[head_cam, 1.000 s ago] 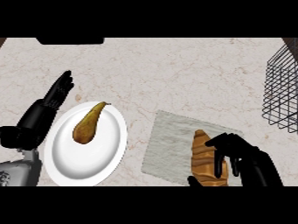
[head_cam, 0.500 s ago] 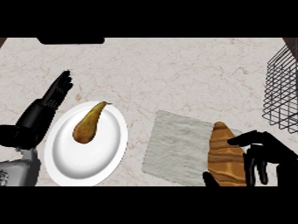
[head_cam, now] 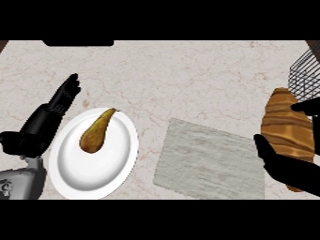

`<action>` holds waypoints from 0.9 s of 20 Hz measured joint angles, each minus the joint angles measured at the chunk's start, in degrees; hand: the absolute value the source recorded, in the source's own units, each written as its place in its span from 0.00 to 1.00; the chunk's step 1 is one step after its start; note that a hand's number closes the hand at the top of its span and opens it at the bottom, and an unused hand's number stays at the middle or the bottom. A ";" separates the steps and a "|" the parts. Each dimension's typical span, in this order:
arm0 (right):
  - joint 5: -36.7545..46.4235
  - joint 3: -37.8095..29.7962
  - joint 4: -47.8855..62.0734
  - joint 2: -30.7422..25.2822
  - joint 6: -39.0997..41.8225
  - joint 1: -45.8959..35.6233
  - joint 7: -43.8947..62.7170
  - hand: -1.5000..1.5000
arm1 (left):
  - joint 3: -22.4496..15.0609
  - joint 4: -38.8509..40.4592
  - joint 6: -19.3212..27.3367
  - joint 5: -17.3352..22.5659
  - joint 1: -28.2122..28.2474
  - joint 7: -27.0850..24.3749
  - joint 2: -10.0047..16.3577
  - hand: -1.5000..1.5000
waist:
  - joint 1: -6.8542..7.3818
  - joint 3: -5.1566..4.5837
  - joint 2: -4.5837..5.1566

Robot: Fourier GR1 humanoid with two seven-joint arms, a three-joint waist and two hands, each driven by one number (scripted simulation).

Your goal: Pick the croissant from the placemat and place it in the basket

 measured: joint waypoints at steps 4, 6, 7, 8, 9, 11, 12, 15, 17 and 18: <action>-4.29 -9.50 3.50 -3.37 1.07 -7.89 0.59 1.00 | 0.14 -0.19 -0.22 0.11 0.10 -0.07 0.05 0.50 | 0.21 0.01 0.04; -5.34 -13.07 6.50 -5.05 0.19 -11.88 0.73 1.00 | 0.40 0.66 -0.35 0.11 -0.48 -0.48 0.22 0.50 | 0.27 0.02 0.08; -6.10 -15.24 8.75 -6.12 -0.58 -13.84 0.23 1.00 | 0.24 0.46 -0.21 -0.05 -0.60 -0.13 0.11 0.50 | 0.35 0.03 0.11; -6.58 -16.84 10.44 -6.97 -1.42 -15.17 -0.20 1.00 | 0.41 0.04 -0.48 0.15 -0.33 0.06 0.35 0.50 | 0.40 0.03 0.11; -7.47 -18.99 11.98 -8.22 -1.97 -16.11 -0.89 1.00 | 0.32 -0.73 -0.62 0.27 0.05 0.40 0.36 0.50 | 0.43 0.03 0.10; -8.50 -22.17 14.84 -10.18 -3.52 -17.85 -1.87 1.00 | 0.35 -1.07 -0.92 0.50 0.01 0.83 0.45 0.50 | 0.41 0.05 0.10; -8.53 -23.28 16.26 -11.20 -4.29 -18.71 -2.16 1.00 | 0.16 -1.91 -1.02 0.55 0.50 1.20 0.37 0.50 | 0.45 0.05 0.09; -10.23 -27.89 22.46 -14.94 -6.77 -20.13 -5.89 1.00 | -0.13 -1.48 -0.36 -0.10 0.46 0.89 -0.22 0.50 | 0.41 0.05 0.15; -10.82 -29.50 27.37 -16.84 -8.43 -21.07 -7.92 1.00 | 0.13 -0.65 -0.64 0.22 -0.07 0.77 -0.18 0.50 | 0.42 0.06 0.16; -11.35 -30.20 29.16 -17.71 -9.05 -21.34 -8.66 1.00 | 0.39 0.10 -0.60 0.20 -0.50 0.30 -0.15 0.50 | 0.39 0.05 0.17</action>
